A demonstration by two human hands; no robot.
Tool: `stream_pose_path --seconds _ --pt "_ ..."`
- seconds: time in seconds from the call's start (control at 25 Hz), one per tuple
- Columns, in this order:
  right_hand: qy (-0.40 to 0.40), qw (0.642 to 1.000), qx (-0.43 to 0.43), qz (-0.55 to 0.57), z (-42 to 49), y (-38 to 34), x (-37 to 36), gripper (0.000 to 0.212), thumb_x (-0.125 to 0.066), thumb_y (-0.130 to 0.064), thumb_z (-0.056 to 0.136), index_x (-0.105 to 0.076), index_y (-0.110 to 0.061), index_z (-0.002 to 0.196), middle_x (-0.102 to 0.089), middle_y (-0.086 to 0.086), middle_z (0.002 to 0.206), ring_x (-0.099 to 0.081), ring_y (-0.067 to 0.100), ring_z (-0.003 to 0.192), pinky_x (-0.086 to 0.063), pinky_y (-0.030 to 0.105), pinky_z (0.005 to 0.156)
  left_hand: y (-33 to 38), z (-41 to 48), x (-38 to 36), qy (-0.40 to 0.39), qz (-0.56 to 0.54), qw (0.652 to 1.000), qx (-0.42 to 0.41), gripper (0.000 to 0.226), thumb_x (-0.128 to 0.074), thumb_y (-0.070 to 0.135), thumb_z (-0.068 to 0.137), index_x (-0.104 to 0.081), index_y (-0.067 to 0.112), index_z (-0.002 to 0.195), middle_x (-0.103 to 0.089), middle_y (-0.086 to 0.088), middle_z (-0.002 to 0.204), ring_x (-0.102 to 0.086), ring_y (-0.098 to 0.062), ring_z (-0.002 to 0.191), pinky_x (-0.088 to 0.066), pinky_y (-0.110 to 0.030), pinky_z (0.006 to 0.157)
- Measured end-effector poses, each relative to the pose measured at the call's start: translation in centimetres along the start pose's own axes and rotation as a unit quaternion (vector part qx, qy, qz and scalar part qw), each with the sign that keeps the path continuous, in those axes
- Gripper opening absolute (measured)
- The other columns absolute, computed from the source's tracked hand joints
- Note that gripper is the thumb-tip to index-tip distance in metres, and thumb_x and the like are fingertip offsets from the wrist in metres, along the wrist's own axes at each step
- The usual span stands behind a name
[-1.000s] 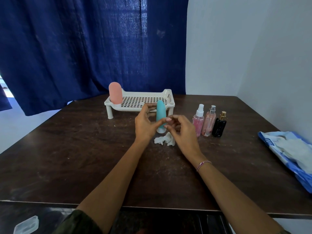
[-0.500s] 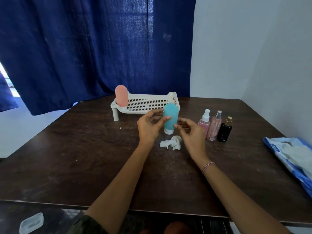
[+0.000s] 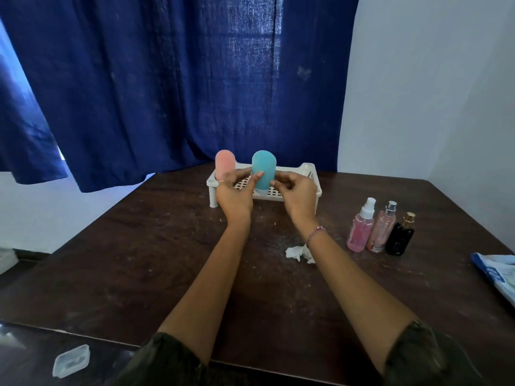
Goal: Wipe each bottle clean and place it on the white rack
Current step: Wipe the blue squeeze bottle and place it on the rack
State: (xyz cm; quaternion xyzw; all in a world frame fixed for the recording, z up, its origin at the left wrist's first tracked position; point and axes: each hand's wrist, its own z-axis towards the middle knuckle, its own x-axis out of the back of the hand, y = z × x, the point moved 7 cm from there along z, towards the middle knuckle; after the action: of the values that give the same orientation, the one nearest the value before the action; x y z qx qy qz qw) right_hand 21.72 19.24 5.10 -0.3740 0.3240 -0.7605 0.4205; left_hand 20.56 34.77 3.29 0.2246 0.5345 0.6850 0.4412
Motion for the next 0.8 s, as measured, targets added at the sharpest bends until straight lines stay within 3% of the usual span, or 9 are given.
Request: stream_pose_path --seconds 0.12,0.24,0.36,0.56,0.8 --pt "-0.007 1.000 -0.016 0.013 1.5 0.8 -2.3 0.027 -0.069 -0.010 0.081 -0.067 -0.004 0.108 -0.071 0.007 0.103 -0.065 0.010 0.091 -0.051 0.020 0.084 -0.7 1.9 -0.2 0.024 0.023 0.999 0.003 0.017 -0.076 0.018 0.076 -0.071 0.013 0.092 -0.066 0.004 0.096 -0.065 -0.014 0.095 -0.053 -0.028 0.088" --pt "-0.017 0.998 -0.048 0.020 2.7 2.2 -4.0 0.028 -0.070 -0.009 0.080 -0.067 -0.003 0.107 -0.071 0.009 0.102 -0.067 0.014 0.092 -0.052 0.028 0.088 -1.6 3.4 -0.5 0.028 0.059 0.998 0.014 0.018 -0.069 0.012 0.084 -0.071 0.007 0.100 -0.064 0.003 0.100 -0.064 -0.014 0.097 -0.050 -0.019 0.087" --pt "-0.034 0.998 -0.049 0.003 3.7 2.6 -5.4 0.027 -0.071 -0.010 0.079 -0.068 -0.004 0.105 -0.071 0.008 0.101 -0.066 0.013 0.090 -0.051 0.025 0.087 -2.2 3.9 -0.2 0.046 0.101 0.994 0.023 0.022 -0.061 0.008 0.089 -0.068 0.008 0.110 -0.065 -0.001 0.115 -0.058 -0.008 0.104 -0.043 -0.020 0.095" --pt "-0.043 0.997 -0.056 -0.025 4.6 3.3 -6.1 0.026 -0.071 -0.010 0.079 -0.069 -0.004 0.105 -0.072 0.008 0.099 -0.066 0.012 0.088 -0.050 0.026 0.088 -2.4 3.8 -0.6 0.048 0.131 0.990 0.023 0.025 -0.056 0.008 0.093 -0.065 0.008 0.116 -0.064 -0.005 0.121 -0.059 -0.015 0.112 -0.039 -0.016 0.095" --pt "-0.070 0.994 -0.056 -0.061 4.7 3.5 -7.1 0.028 -0.069 -0.011 0.081 -0.067 -0.004 0.108 -0.071 0.008 0.102 -0.066 0.013 0.091 -0.047 0.023 0.088 -3.3 3.8 -0.4 0.046 0.162 0.985 0.038 0.026 -0.055 0.010 0.093 -0.063 0.008 0.118 -0.062 -0.007 0.125 -0.057 -0.019 0.117 -0.041 -0.028 0.102"
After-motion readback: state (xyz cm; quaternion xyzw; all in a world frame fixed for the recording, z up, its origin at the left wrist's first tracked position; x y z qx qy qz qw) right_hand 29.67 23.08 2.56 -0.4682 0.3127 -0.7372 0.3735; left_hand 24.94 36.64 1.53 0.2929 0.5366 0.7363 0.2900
